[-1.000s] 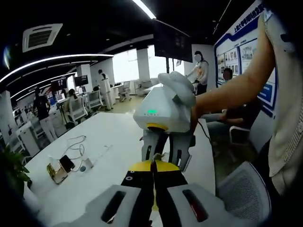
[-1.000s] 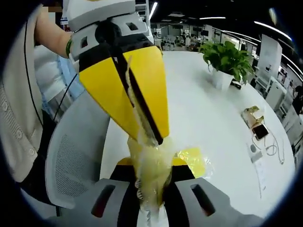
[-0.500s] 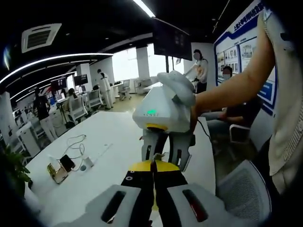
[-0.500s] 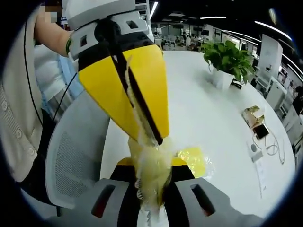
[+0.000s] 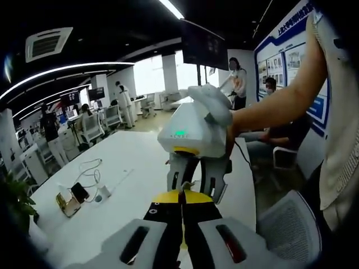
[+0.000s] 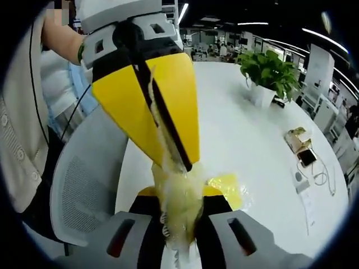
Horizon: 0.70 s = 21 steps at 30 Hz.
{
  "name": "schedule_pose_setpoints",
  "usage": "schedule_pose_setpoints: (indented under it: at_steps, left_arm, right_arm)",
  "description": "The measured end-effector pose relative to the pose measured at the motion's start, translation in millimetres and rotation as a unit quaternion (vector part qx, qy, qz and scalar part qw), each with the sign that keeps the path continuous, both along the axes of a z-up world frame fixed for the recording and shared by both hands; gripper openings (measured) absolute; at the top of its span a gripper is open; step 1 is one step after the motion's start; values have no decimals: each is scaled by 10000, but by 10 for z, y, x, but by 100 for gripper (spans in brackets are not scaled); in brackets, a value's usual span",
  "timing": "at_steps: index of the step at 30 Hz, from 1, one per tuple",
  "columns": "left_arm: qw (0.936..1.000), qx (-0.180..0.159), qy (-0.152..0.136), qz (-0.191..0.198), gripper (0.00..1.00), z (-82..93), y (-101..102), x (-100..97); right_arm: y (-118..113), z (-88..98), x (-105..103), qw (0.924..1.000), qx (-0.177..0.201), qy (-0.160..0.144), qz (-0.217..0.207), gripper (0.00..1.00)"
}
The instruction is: Compare the silicone blocks by pressing each to a similar depth, holding the contact briefly, and releasing to observe deformation and rebound differences across the visible hardness samples.
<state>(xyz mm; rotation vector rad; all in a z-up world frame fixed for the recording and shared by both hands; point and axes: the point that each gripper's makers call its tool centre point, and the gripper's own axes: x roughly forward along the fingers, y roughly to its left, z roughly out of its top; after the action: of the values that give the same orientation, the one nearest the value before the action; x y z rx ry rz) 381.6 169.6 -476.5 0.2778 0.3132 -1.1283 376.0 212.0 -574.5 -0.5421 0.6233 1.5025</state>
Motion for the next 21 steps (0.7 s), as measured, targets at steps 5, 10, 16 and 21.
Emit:
schedule_pose_setpoints:
  at_steps: [5,10,16,21]
  left_arm:
    - [10000,24,-19,4,0,0,-18,11]
    - [10000,26,-21,42,0,4,-23,19]
    - [10000,5,11,88,0,-6,-27,20]
    - [9999,-9,52,110,0,-17,-35,17]
  right_arm:
    - [-9,3,42,9998,41,-184,0,16]
    - [-14,12,45,9996,96,-256,30,19]
    - [-16,10,8,9995,117,-284,39,21]
    - [-21,5,-18,9995,145,-271,37,25]
